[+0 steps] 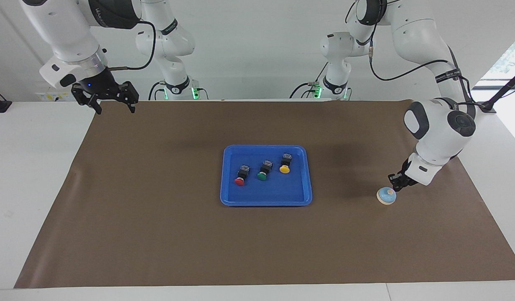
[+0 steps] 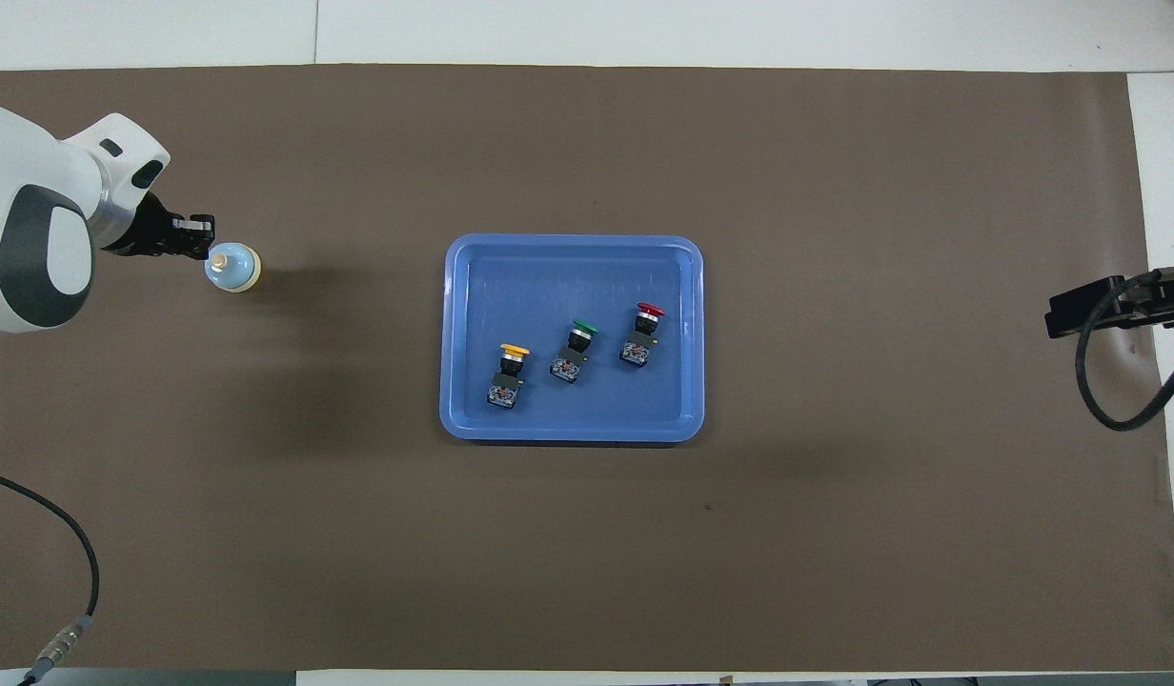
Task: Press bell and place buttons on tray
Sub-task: 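Press down on the silver bell again with the left gripper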
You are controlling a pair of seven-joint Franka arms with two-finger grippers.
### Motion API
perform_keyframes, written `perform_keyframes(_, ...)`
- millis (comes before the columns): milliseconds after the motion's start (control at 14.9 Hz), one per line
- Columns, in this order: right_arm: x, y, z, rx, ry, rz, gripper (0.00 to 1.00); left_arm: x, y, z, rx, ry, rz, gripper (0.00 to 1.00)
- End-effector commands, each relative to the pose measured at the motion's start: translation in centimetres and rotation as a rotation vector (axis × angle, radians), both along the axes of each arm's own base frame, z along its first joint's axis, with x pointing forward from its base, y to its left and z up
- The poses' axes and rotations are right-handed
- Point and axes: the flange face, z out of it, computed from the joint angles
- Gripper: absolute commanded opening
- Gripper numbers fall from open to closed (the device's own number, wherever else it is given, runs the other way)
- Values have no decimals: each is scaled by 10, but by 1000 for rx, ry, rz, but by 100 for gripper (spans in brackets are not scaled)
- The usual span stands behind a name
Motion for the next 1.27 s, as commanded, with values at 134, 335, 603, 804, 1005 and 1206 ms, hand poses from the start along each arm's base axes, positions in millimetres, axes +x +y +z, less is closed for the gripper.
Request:
perform_keyframes(134,-4,3,1,1,-7,-1,100,3,2,-27,10,-20,-15,0)
perform_keyframes(335,-4,4,1,1,-4,2,100,-8,3,-52,11,-32,-13,0)
perform_keyframes(603,-4,2,1,1,-4,-3,100,-7,3,-49,11,-21,-13,0)
perform_keyframes(804,-5,2,2,1,-4,-3,100,-2,2,-6,11,-1,-17,0)
perform_keyframes(1005,-4,2,1,1,-3,-3,100,-16,-5,64,12,-39,-24,33)
perform_keyframes(1206,-5,2,2,1,-4,-3,100,-42,-9,129,13,-52,-30,100)
